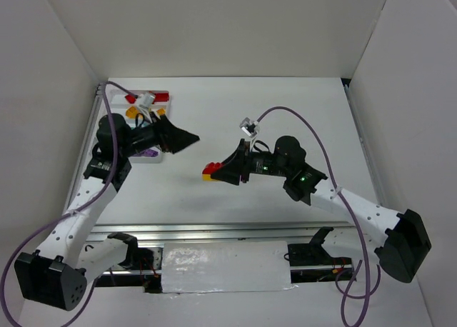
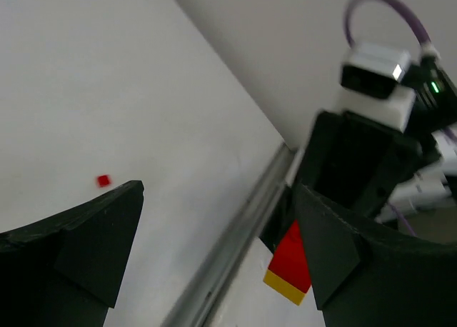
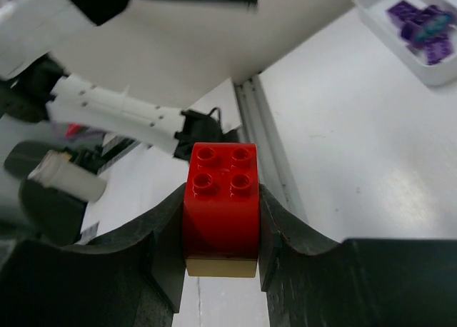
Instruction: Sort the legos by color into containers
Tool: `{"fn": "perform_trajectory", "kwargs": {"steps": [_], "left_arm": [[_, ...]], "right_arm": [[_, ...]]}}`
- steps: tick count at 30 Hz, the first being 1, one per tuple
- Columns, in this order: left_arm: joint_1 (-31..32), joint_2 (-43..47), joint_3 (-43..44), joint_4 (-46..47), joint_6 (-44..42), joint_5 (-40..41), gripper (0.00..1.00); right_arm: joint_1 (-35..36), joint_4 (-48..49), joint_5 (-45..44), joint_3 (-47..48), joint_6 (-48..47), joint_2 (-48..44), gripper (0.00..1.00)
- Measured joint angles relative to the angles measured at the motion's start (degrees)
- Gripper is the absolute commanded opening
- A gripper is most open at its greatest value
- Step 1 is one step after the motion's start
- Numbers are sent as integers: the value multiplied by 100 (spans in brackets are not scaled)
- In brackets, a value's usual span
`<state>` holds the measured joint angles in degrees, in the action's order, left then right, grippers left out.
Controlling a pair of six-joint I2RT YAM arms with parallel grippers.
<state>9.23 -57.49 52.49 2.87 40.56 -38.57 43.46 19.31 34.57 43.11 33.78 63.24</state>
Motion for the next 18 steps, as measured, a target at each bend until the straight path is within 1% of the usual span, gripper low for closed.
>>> {"fn": "perform_trajectory", "kwargs": {"steps": [3, 5, 8, 12, 15, 18], "left_arm": [[662, 107, -251, 507, -42, -844, 99], [944, 201, -293, 560, -179, -1176, 99], [1298, 367, -293, 603, -378, -1464, 99], [1784, 483, -293, 649, -586, -1628, 98], [2168, 446, -293, 551, -791, -1561, 93], [2461, 332, -289, 413, -1023, -1447, 83]], "right_arm": [[0, -22, 632, 48, -219, -118, 0], [0, -140, 975, 98, -413, -146, 0], [0, -393, 1237, 111, -673, -267, 0], [0, -710, 1292, 129, -931, -487, 0], [0, -870, 1285, 190, -1021, -551, 0], [0, -955, 1287, 221, -1067, -570, 0]]}}
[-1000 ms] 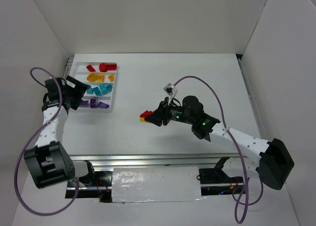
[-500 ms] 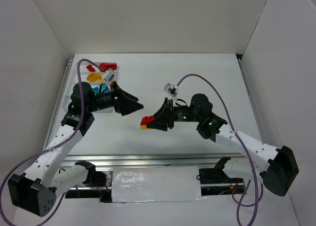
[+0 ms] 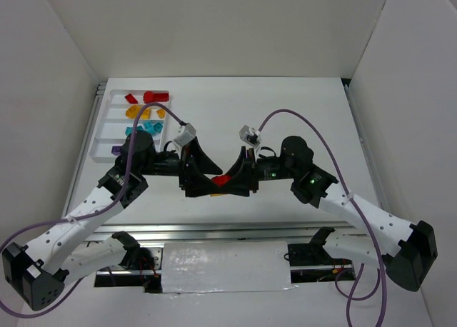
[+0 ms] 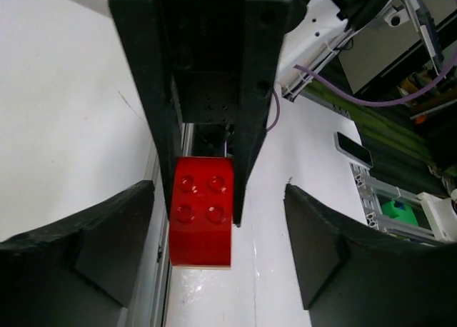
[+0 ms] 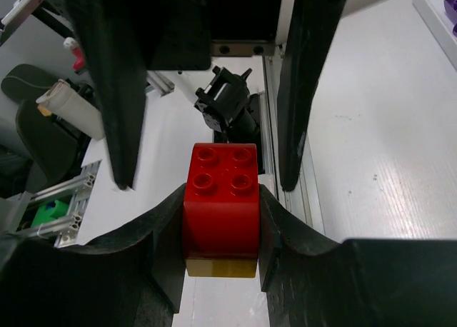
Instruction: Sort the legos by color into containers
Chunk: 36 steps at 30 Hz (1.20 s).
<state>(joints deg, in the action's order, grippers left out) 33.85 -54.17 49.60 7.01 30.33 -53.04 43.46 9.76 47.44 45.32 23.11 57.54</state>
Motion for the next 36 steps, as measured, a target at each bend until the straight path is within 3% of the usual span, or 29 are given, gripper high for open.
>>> {"fn": "perform_trajectory", "kwargs": {"steps": [4, 7, 12, 13, 14, 16, 18, 21, 27, 34, 36], "left_arm": [[140, -243, 22, -240, -170, 227, 53], [184, -341, 131, -411, -236, 238, 42], [214, -350, 216, -529, -337, 295, 43], [221, -348, 223, -538, -343, 308, 60], [221, -348, 225, -542, -348, 315, 69], [225, -348, 225, -540, -376, 387, 82], [225, -332, 227, -551, -387, 470, 86], [223, -251, 227, -595, -459, 597, 85], [223, 7, 225, -522, -476, 616, 75], [223, -160, 225, -337, -442, 321, 80], [223, -173, 225, -299, -428, 273, 71]], "right_arm": [[0, -48, -2, 2, -24, -22, 0], [-52, -195, -17, 4, -90, -35, 0], [-50, -212, -22, 7, -175, -85, 0], [-50, -210, -22, 7, -181, -85, 0], [-50, -210, -20, 7, -201, -87, 0], [-48, -227, -9, 7, -232, -87, 0], [-48, -269, 4, 7, -289, -96, 0], [-48, -404, 9, 7, -398, -166, 0], [-48, -640, 114, 7, -638, -461, 0], [-48, -695, 138, 7, -649, -562, 0], [-48, -699, 131, 7, -645, -551, 0]]}}
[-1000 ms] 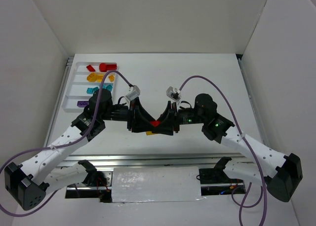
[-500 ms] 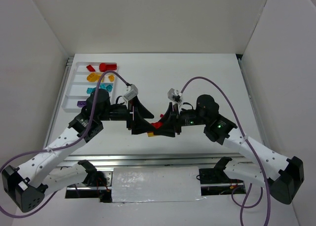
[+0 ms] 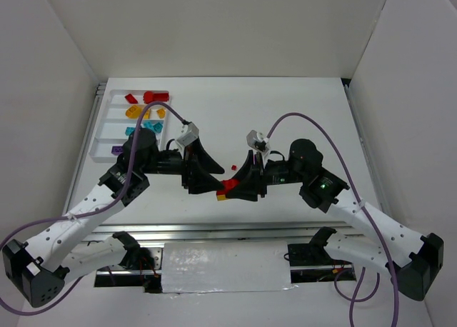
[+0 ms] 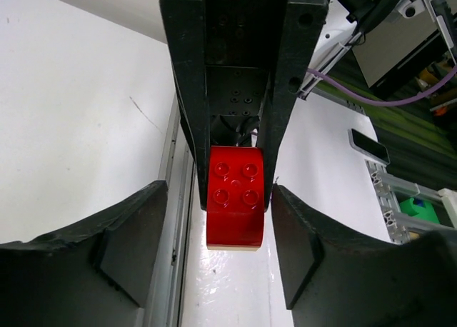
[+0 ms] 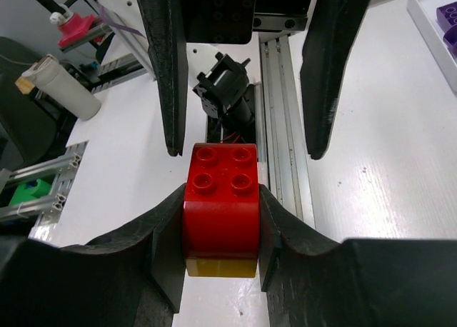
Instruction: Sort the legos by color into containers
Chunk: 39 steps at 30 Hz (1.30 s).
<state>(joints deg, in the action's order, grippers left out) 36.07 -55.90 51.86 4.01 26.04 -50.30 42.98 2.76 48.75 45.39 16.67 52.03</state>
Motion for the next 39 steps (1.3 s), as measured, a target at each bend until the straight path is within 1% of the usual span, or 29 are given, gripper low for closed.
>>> {"fn": "perform_trajectory", "kwargs": {"steps": [2, 5, 6, 8, 10, 11, 13, 15, 16, 17, 19, 22, 23, 24, 25, 26, 28, 31, 35, 36, 38, 39], "left_arm": [[0, -2, 0, 31, -4, -55, 68], [0, -7, 0, 48, -11, -111, 68], [0, -13, 0, 57, -13, -125, 63], [0, -26, 0, 63, -2, -138, 60], [0, -42, -4, 68, -13, -144, 62], [2, -57, -4, 70, -15, -149, 70], [2, -103, -9, 74, -20, -164, 71], [2, -162, -9, 68, -2, -166, 54], [2, -184, -11, 61, 9, -164, 48], [2, -199, -11, 76, -4, -225, 35], [7, -197, -11, 68, -33, -267, 28], [7, -197, -11, 72, -39, -278, 6], [7, -197, -11, 70, -39, -271, 0], [7, -197, -11, 68, -39, -260, 0], [9, -197, -11, 63, -37, -247, 0], [13, -197, -11, 50, -46, -153, 0], [13, -199, -11, -17, -42, -31, 0], [7, -192, -11, -61, -42, 79, 0], [9, -94, -11, -79, -37, 125, 0], [9, -50, -11, -74, -28, 118, 0], [31, 22, -11, -48, 0, 39, 0], [50, 57, -11, -46, 2, 17, 0]], "right_arm": [[0, 0, -31, 0, 15, 2, 0], [0, 4, -166, 0, 39, 2, 0], [0, 4, -208, 0, 42, 2, 0], [0, 2, -289, 2, 44, -7, 0], [0, 0, -332, 9, 44, -15, 0], [0, -4, -352, 13, 44, -20, 0], [0, -9, -402, 24, 44, -33, 0], [0, -24, -439, 37, 44, -55, 0], [0, -26, -439, 46, 44, -70, 0], [-2, -50, -492, 48, 37, -79, 0], [-2, -96, -481, 48, 68, -83, 0], [-2, -96, -479, 48, 87, -92, 1], [-2, -94, -474, 48, 92, -92, 26], [-2, -92, -468, 48, 94, -92, 52], [-2, -92, -461, 48, 109, -92, 82], [-2, -90, -420, 48, 153, -90, 99], [0, -20, -310, 48, 118, -90, 100], [0, 31, -133, 46, 96, -90, 94], [0, 66, -57, 20, 42, -90, 77], [0, 74, -50, 13, 35, -90, 61], [-7, 107, -105, -7, -20, -90, 41], [-15, 114, -127, -11, -24, -90, 27]]}}
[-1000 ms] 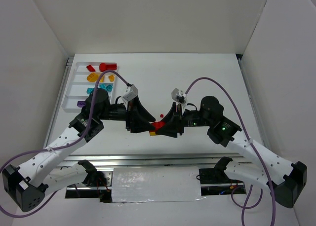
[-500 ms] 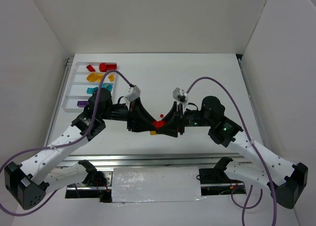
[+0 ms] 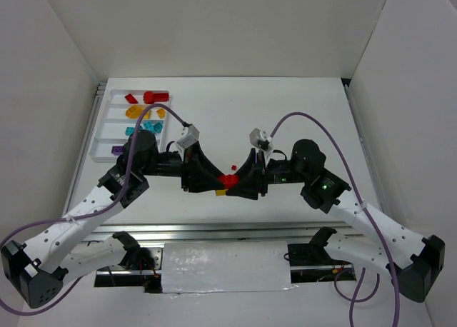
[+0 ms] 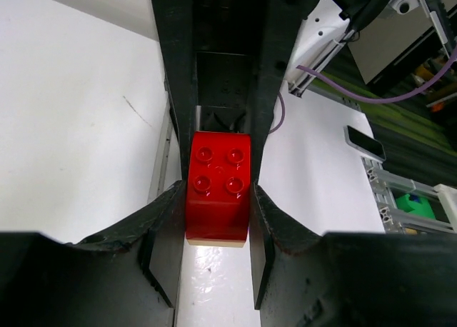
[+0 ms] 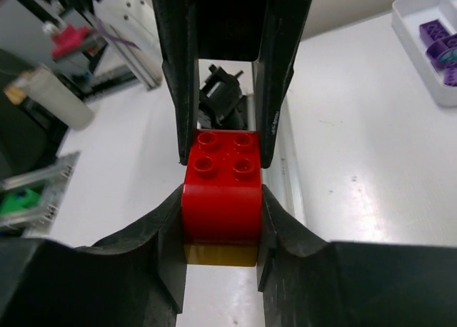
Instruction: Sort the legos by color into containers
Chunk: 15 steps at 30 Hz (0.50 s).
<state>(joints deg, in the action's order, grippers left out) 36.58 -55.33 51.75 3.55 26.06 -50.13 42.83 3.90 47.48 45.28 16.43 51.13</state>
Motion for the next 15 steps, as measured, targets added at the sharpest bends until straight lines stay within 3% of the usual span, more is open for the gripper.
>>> {"fn": "perform_trajectory", "kwargs": {"steps": [2, 3, 9, 15], "left_arm": [[11, 42, 0, 24, -13, -20, 0], [9, 44, 0, 33, -13, -20, 0], [9, 44, 0, 59, -7, 20, 0], [-15, 92, 35, -249, 4, 396, 0]], "right_arm": [[-9, 63, -42, -22, 66, 0, 20], [-9, 118, -35, -37, 72, -2, 0], [-13, 186, -59, -79, 96, -35, 0], [-83, -142, 55, 63, -479, 212, 0]]}}
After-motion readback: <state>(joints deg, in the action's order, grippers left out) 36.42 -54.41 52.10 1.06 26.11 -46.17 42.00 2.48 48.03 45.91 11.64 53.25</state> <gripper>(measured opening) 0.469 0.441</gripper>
